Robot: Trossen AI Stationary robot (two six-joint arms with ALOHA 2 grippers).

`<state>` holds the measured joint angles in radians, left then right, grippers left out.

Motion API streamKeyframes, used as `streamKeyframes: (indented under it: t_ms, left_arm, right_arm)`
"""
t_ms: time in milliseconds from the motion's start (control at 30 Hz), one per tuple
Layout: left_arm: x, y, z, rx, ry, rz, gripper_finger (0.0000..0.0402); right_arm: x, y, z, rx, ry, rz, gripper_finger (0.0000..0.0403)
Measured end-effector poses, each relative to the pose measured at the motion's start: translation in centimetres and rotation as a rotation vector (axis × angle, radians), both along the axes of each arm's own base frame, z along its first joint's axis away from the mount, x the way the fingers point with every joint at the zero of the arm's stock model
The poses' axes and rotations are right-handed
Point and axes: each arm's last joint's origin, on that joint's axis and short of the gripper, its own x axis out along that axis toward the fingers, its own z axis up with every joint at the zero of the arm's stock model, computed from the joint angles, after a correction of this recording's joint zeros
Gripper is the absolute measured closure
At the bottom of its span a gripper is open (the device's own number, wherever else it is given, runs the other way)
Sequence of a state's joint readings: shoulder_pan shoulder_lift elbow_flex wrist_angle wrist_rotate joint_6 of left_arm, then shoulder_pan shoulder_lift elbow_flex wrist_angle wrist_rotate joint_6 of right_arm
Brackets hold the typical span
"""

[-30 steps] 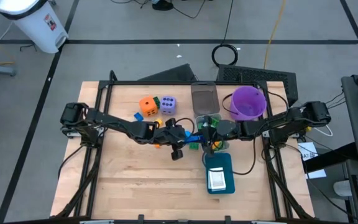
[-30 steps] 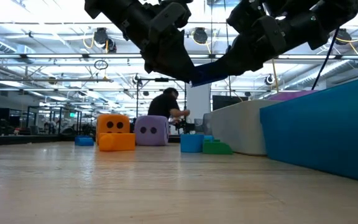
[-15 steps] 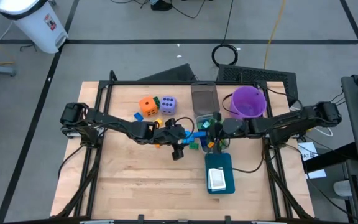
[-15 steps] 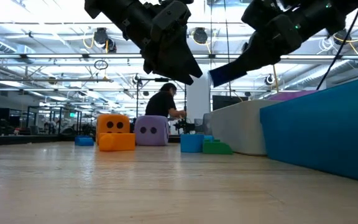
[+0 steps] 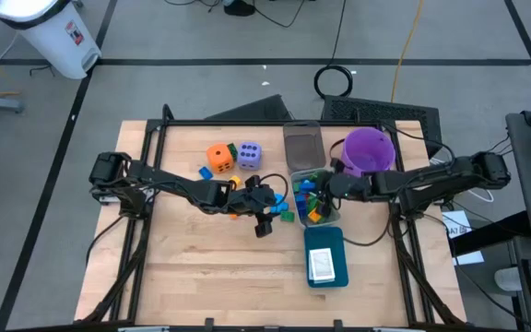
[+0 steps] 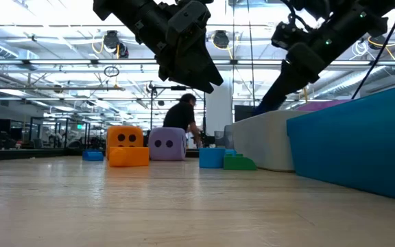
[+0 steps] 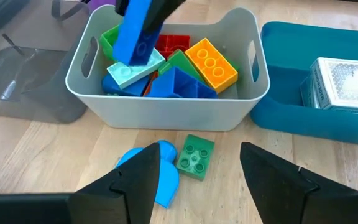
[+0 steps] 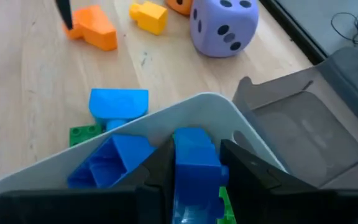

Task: Pick & Place Toys
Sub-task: Put the dark blue game piece into the gray bin, then adjust the blue game piece on the table

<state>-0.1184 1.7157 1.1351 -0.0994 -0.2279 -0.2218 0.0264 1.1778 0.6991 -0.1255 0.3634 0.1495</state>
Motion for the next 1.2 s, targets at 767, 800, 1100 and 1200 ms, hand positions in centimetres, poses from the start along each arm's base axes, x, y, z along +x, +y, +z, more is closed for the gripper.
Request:
streamKeyframes:
  t_ms: [767,800,1100,1200]
  left_arm:
    - [0.04,0.1,0.07,0.021,-0.01,0.029,0.0172]
    - [0.03,0.14,0.08,0.03,-0.012,0.041,0.0172]
    - [0.04,0.22,0.06,0.035,-0.013,0.056,0.0172]
    - [0.55,0.31,-0.55,0.048,-0.02,0.047,0.0172]
  right_arm:
    - [0.67,-0.15,0.51,0.0,-0.086,-0.005,0.0179]
    - [0.67,-0.15,0.51,0.0,-0.086,-0.004,0.0176]
    - [0.67,-0.15,0.5,0.0,-0.086,-0.004,0.018]
    - [0.67,-0.15,0.5,0.0,-0.086,-0.003,0.018]
